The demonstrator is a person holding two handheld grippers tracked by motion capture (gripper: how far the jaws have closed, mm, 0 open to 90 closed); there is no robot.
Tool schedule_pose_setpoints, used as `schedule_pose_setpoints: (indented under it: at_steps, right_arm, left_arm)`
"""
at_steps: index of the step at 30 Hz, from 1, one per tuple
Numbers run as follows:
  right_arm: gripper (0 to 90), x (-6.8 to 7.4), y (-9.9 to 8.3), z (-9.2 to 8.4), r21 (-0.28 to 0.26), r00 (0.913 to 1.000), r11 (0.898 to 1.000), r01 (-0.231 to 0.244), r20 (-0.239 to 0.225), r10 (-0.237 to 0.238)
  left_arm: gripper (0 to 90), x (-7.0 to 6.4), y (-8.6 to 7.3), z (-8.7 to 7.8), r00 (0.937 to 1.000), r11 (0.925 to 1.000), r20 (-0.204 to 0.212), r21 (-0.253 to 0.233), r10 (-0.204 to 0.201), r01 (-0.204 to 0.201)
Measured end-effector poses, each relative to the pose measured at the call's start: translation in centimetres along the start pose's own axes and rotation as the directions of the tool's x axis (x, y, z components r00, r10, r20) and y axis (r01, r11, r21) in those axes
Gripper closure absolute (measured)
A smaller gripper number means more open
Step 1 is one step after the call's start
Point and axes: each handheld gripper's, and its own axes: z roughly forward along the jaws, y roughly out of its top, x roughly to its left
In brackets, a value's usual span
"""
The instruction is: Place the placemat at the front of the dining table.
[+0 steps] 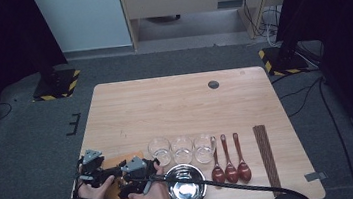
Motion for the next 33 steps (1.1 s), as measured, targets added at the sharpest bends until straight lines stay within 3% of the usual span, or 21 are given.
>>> schedule_pose_setpoints:
  at_steps: [33]
  right_arm:
    - [1.1,-0.3,2.0,-1.8,-0.056,0.9993,0.998,0.038,0.002,-0.038]
  left_arm:
    - [5.7,-0.7,2.3,-2.0,0.9997,0.9992,-0.021,-0.039,0.012,-0.013]
